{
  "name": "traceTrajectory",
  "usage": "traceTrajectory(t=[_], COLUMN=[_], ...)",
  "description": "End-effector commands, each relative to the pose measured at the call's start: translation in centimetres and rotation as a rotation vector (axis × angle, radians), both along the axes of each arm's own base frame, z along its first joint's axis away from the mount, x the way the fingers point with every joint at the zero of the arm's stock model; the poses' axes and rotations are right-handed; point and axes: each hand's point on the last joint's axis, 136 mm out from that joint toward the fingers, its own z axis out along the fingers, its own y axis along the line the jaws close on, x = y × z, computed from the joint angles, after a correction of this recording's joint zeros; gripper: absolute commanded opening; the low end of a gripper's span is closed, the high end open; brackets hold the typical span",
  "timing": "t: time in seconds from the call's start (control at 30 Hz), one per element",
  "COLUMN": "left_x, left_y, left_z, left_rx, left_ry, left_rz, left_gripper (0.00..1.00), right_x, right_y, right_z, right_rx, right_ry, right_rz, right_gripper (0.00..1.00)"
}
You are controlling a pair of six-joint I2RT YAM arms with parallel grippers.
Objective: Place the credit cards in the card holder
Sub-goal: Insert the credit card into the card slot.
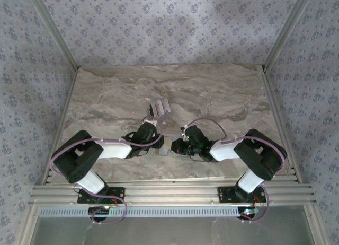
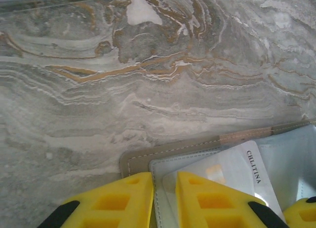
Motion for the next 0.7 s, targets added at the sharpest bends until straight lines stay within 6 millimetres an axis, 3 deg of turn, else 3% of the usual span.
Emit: traceTrajectory(t=[0.0, 0.2, 0.37, 0.57, 0.67], left_x=[-3.1, -3.1, -3.5, -3.8, -3.9], left_y=[2.5, 2.6, 3.0, 2.7, 2.5], left_z=[-2.7, 0.0, 0.5, 0.3, -0.1], left_rx=[0.082, 0.013, 0.001, -0.005, 0.003], left_ry=[0.156, 0.131, 0.124, 0.132, 0.138], left_rz=[-0.025, -0.034, -0.028, -0.044, -0.049], left_gripper=[0.23, 0.27, 0.28, 0.26, 0.24], right_x=[-1.0, -1.4, -1.4, -1.3, -1.3], right_y=[-1.9, -2.4, -2.4, -2.2, -2.2], right_z=[-3.0, -2.6, -2.3, -1.8, -1.6], right_rx=[-0.174, -0.244, -0.281, -0.316, -0.326], right_ry=[0.028, 0.011, 0.002, -0.019, -0.031], right_rz=[0.0, 0.04, 0.063, 0.078, 0.08], right_gripper=[0.13, 0.26, 0.32, 0.33, 0.28])
